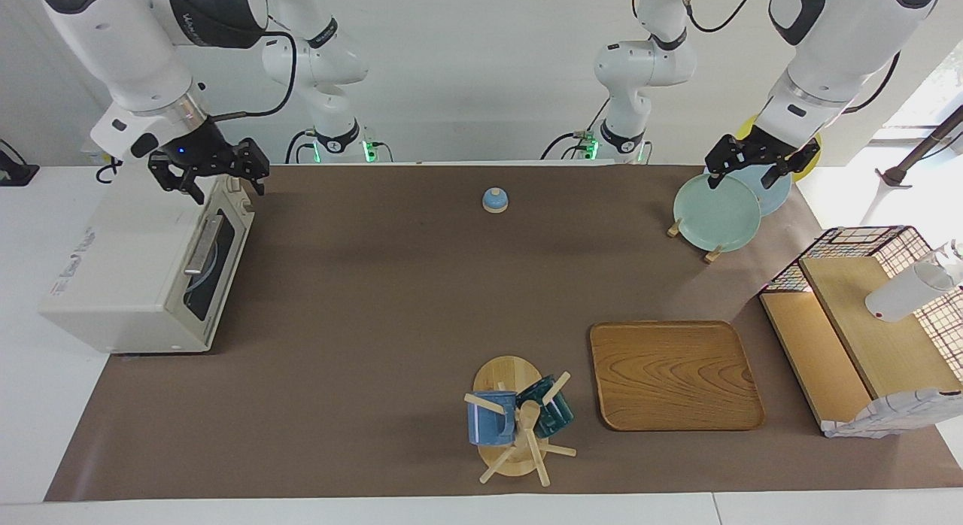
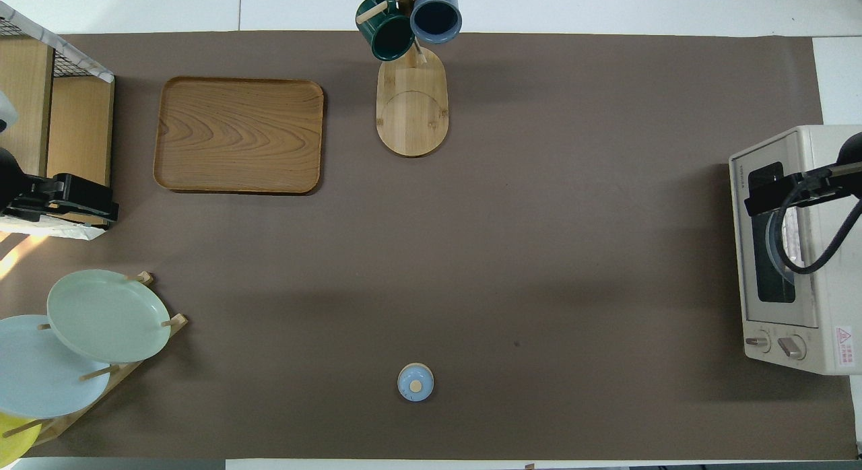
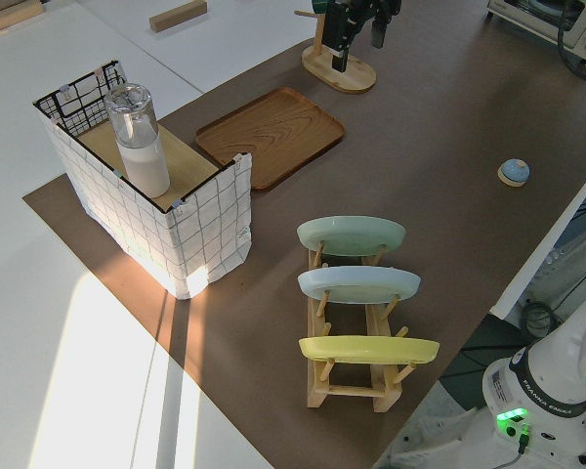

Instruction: Put eggplant into oven

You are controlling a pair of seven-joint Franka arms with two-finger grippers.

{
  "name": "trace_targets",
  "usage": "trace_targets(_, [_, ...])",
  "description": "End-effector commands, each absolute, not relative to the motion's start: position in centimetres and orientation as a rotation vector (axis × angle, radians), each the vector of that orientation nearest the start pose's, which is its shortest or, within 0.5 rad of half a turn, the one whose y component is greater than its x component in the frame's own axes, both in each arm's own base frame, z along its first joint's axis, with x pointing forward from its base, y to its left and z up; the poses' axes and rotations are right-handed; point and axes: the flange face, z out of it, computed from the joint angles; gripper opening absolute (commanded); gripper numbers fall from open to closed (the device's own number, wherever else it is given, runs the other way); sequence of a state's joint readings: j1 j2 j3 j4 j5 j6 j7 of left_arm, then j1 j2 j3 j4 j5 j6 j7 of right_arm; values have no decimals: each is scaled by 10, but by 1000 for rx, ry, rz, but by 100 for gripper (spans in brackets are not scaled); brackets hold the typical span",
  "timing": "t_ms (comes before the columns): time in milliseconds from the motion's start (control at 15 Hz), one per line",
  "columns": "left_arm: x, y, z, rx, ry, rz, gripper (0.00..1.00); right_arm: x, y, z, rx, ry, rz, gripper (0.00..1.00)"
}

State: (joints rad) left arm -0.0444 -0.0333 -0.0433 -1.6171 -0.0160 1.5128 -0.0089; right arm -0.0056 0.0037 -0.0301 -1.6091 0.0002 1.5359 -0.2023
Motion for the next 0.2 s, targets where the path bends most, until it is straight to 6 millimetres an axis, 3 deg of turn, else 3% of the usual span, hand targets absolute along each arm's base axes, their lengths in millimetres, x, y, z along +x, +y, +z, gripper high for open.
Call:
trace_targets(0, [535, -46, 616, -3131, 110, 115, 100, 549, -18, 605, -3127, -233, 101, 100])
trace_targets(133, [535, -46, 616, -3131, 110, 115, 100, 549, -18, 605, -3127, -233, 101, 100])
